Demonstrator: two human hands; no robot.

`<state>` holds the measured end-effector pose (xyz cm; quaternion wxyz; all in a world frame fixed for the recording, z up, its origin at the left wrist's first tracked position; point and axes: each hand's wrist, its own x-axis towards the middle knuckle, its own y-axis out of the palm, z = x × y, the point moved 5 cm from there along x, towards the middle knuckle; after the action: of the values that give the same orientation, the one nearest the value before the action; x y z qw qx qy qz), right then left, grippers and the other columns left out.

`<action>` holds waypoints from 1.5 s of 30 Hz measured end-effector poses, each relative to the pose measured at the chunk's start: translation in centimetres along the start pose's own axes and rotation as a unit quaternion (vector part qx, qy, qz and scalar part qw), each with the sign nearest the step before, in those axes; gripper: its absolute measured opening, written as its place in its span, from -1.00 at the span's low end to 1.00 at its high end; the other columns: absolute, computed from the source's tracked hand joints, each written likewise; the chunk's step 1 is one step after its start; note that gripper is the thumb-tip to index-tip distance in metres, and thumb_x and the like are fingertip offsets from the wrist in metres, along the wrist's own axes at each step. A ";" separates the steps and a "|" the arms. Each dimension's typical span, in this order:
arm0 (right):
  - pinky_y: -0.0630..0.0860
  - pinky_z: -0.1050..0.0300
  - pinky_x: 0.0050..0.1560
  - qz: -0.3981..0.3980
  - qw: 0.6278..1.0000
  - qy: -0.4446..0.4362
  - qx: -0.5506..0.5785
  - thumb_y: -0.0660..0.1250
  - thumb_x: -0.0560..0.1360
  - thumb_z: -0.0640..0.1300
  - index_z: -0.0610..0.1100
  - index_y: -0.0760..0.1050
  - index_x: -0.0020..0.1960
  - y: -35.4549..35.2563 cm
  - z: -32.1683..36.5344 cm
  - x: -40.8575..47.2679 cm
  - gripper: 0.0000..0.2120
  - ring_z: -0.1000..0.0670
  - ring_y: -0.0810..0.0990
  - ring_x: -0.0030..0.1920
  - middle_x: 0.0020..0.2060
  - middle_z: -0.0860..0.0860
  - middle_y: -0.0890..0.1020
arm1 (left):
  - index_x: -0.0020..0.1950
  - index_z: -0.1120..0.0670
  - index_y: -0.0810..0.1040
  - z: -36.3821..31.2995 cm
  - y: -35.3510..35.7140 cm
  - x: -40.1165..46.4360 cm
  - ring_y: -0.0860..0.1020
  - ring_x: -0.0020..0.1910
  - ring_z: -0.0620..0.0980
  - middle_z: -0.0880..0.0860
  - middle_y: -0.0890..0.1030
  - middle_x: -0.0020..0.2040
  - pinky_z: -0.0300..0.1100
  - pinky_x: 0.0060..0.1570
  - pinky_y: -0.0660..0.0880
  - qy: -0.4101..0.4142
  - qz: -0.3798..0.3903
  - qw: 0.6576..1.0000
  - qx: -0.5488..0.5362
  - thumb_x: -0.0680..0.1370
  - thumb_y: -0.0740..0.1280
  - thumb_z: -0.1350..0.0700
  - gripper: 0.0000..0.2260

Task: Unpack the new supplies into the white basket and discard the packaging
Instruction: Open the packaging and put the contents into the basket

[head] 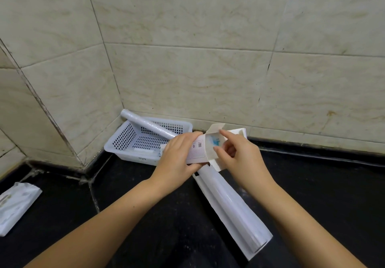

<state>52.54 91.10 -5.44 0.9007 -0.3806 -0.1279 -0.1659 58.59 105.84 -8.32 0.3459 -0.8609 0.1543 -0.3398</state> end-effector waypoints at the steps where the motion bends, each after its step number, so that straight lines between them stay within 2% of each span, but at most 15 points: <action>1: 0.38 0.44 -0.18 0.000 1.000 0.002 -0.005 0.35 0.49 -0.08 -0.04 0.44 0.34 0.1 0.0 0.1 -0.58 0.16 0.49 -0.22 -0.12 0.05 0.58 | 0.34 -0.07 0.33 -0.1 0.1 -0.1 0.40 0.24 -0.08 -0.09 0.47 0.24 -0.08 0.28 0.34 0.012 0.006 1.000 0.015 0.40 0.44 -0.04 -0.45; 4: 0.34 0.36 -0.05 0.006 1.000 0.011 -0.020 0.38 0.46 -0.07 -0.07 0.43 0.30 0.5 -0.2 0.4 -0.58 0.15 0.47 -0.06 0.03 0.08 0.57 | 0.33 0.01 0.38 -0.5 0.3 -0.6 0.38 0.22 -0.10 -0.06 0.49 0.23 -0.26 0.26 0.21 0.048 0.014 0.997 0.063 0.41 0.44 -0.02 -0.48; 6: 0.37 0.36 -0.13 0.015 1.000 0.019 0.012 0.39 0.45 -0.09 -0.06 0.41 0.20 1.0 -0.2 0.3 -0.65 0.14 0.50 -0.04 -0.01 0.13 0.55 | 0.32 0.03 0.40 -0.6 0.2 -0.7 0.36 0.22 -0.12 -0.04 0.51 0.22 -0.33 0.24 0.14 0.049 0.006 0.997 0.066 0.42 0.44 -0.01 -0.49; 11: 0.54 0.06 -0.12 0.049 0.996 0.069 0.030 0.39 0.44 -0.05 -0.07 0.35 0.01 2.4 -0.8 0.1 -0.74 0.03 0.55 -0.14 -0.13 0.07 0.56 | 0.29 0.03 0.41 -1.0 0.3 -0.6 0.35 0.17 -0.14 -0.02 0.52 0.18 -0.20 0.26 0.23 0.059 0.005 0.996 0.071 0.42 0.42 0.00 -0.52; 15: 0.39 0.42 -0.29 0.068 0.997 0.034 -0.016 0.36 0.45 -0.07 -0.07 0.57 -0.05 2.8 -1.1 0.5 -0.89 0.11 0.51 -0.25 -0.24 0.11 0.60 | 0.31 0.02 0.40 -0.1 0.4 -0.7 0.35 0.17 -0.13 -0.03 0.51 0.19 -0.20 0.24 0.24 0.052 0.010 0.995 0.081 0.42 0.42 -0.03 -0.51; 18: 0.36 0.49 -0.34 0.054 0.998 0.040 -0.011 0.34 0.45 -0.12 -0.03 0.56 -0.17 1.8 -2.1 1.1 -0.95 0.20 0.46 -0.36 -0.35 0.14 0.56 | 0.34 -0.01 0.36 1.1 0.3 -0.9 0.34 0.19 -0.13 -0.05 0.50 0.21 -0.27 0.21 0.18 0.044 0.027 0.994 0.095 0.42 0.42 -0.05 -0.47; 20: 0.33 0.38 -0.37 0.063 0.996 0.066 -0.013 0.32 0.45 -0.13 -0.06 0.46 -0.25 0.9 -3.4 1.5 -0.89 0.09 0.43 -0.37 -0.40 0.11 0.51 | 0.35 -0.05 0.33 2.5 -0.1 -1.2 0.37 0.21 -0.09 -0.06 0.48 0.23 -0.22 0.24 0.21 0.026 0.039 0.994 0.102 0.43 0.41 -0.08 -0.46; 23: 0.33 0.14 -0.35 0.178 0.976 0.096 -0.076 0.29 0.40 -0.17 -0.14 0.44 -0.20 1.0 -4.7 1.7 -0.95 0.01 0.43 -0.32 -0.32 0.00 0.51 | 0.40 -0.08 0.29 4.3 -0.1 -2.1 0.38 0.25 -0.03 -0.06 0.46 0.26 -0.15 0.29 0.22 0.011 0.082 0.987 0.136 0.44 0.37 -0.10 -0.44; 27: 0.42 0.13 -0.26 0.343 0.922 0.085 -0.157 0.30 0.43 -0.09 -0.05 0.47 -0.01 4.0 -3.9 0.4 -0.86 0.00 0.50 -0.24 -0.21 0.04 0.52 | 0.43 -0.07 0.27 4.5 1.5 -2.8 0.36 0.26 0.00 -0.04 0.45 0.28 -0.11 0.34 0.15 0.044 0.114 0.975 0.188 0.46 0.35 -0.04 -0.43; 29: 0.39 0.13 -0.27 0.353 0.916 0.063 -0.180 0.26 0.47 -0.09 -0.04 0.46 -0.14 5.3 -3.2 0.3 -0.95 -0.03 0.49 -0.24 -0.23 0.02 0.52 | 0.43 -0.07 0.25 4.9 2.3 -2.9 0.33 0.26 -0.01 -0.04 0.44 0.28 -0.12 0.34 0.14 0.036 0.127 0.972 0.195 0.46 0.33 -0.06 -0.44; 32: 0.39 0.14 -0.29 0.354 0.909 0.057 -0.213 0.15 0.48 -0.26 -0.02 0.36 -0.32 5.8 -3.4 1.0 -0.76 -0.05 0.50 -0.28 -0.25 -0.06 0.57 | 0.42 -0.09 0.24 7.3 2.9 -3.8 0.34 0.27 -0.04 -0.07 0.43 0.28 -0.11 0.33 0.17 -0.028 0.155 0.972 0.175 0.46 0.31 -0.12 -0.44; 37: 0.48 0.21 -0.38 0.350 0.916 0.148 -0.129 0.16 0.48 -0.32 -0.12 0.50 -0.21 4.6 -6.1 2.7 -0.79 0.04 0.54 -0.39 -0.34 -0.01 0.57 | 0.35 -0.09 0.31 13.7 3.4 -8.3 0.47 0.12 0.00 -0.04 0.50 0.16 -0.05 0.16 0.38 -0.203 0.196 0.940 0.190 0.38 0.23 -0.40 -0.35; 40: 0.41 0.29 -0.48 0.321 0.930 0.172 -0.052 0.15 0.49 -0.30 -0.07 0.44 -0.31 5.7 -6.5 3.6 -0.74 0.13 0.52 -0.51 -0.43 0.04 0.53 | 0.45 -0.05 0.19 15.9 5.8 -11.1 0.42 0.23 0.02 0.00 0.44 0.29 -0.02 0.24 0.35 -0.253 0.283 0.904 0.198 0.38 0.20 -0.42 -0.25; 42: 0.40 0.27 -0.46 0.311 0.930 0.194 0.000 0.14 0.52 -0.28 -0.10 0.43 -0.27 7.3 -6.7 3.9 -0.77 0.09 0.54 -0.45 -0.37 -0.01 0.56 | 0.51 -0.02 0.06 16.2 7.3 -11.8 0.34 0.35 0.04 0.03 0.34 0.40 0.02 0.34 0.26 -0.250 0.346 0.883 0.197 0.38 0.25 -0.37 -0.18; 45: 0.52 0.23 -0.36 0.286 0.928 0.225 0.078 0.17 0.55 -0.25 -0.15 0.49 -0.18 9.7 -7.1 4.9 -0.83 0.07 0.57 -0.37 -0.30 -0.03 0.55 | 0.46 -0.03 0.19 16.3 6.5 -9.2 0.39 0.30 -0.03 -0.02 0.42 0.30 -0.02 0.33 0.32 -0.247 0.296 0.912 0.138 0.41 0.25 -0.32 -0.29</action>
<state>61.58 91.26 -14.76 0.9418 -0.2828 0.1797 0.0280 63.03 113.85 -25.93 0.5728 -0.7760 0.2636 -0.0158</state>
